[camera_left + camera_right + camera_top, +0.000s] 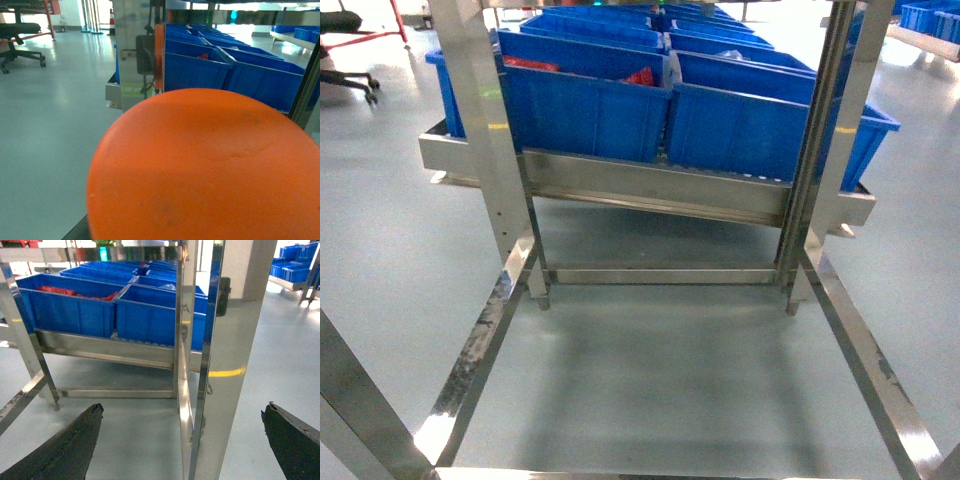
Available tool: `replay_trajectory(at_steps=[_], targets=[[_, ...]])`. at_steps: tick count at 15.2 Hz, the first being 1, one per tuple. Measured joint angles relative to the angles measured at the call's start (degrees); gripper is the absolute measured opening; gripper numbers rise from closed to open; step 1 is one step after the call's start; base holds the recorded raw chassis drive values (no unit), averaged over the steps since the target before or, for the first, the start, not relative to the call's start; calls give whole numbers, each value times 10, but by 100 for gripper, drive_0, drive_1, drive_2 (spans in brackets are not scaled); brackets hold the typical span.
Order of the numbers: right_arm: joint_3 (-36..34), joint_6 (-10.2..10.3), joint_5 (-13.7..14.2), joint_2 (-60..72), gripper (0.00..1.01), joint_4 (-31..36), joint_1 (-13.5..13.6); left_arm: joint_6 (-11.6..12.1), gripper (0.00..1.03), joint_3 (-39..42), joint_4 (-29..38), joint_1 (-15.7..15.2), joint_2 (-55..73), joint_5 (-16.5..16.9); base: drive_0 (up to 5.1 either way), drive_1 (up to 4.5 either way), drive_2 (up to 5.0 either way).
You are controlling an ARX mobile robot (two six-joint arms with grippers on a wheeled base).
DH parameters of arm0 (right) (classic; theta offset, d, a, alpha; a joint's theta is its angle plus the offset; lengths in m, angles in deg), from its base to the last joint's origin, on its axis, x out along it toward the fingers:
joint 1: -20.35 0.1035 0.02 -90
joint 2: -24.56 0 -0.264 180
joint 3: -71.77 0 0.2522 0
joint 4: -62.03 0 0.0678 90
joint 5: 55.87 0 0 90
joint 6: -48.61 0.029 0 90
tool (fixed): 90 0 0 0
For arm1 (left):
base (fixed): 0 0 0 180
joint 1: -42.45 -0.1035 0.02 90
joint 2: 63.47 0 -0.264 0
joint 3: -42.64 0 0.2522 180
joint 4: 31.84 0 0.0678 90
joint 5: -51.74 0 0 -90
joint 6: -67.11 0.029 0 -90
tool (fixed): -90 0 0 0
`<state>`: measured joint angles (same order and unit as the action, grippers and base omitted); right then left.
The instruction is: Pick capacitor and pack into box
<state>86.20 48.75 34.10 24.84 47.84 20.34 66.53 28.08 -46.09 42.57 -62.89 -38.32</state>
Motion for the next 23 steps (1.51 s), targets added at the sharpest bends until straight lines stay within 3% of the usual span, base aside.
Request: replay_trajectory(at_steps=[8, 23], targets=[[0, 0, 0, 0, 98, 1, 0, 0, 44, 0, 1, 0, 0, 0, 0, 0, 0], [0, 0, 0, 0, 98, 1, 0, 0, 44, 0, 2, 0, 0, 0, -492, 253, 253]])
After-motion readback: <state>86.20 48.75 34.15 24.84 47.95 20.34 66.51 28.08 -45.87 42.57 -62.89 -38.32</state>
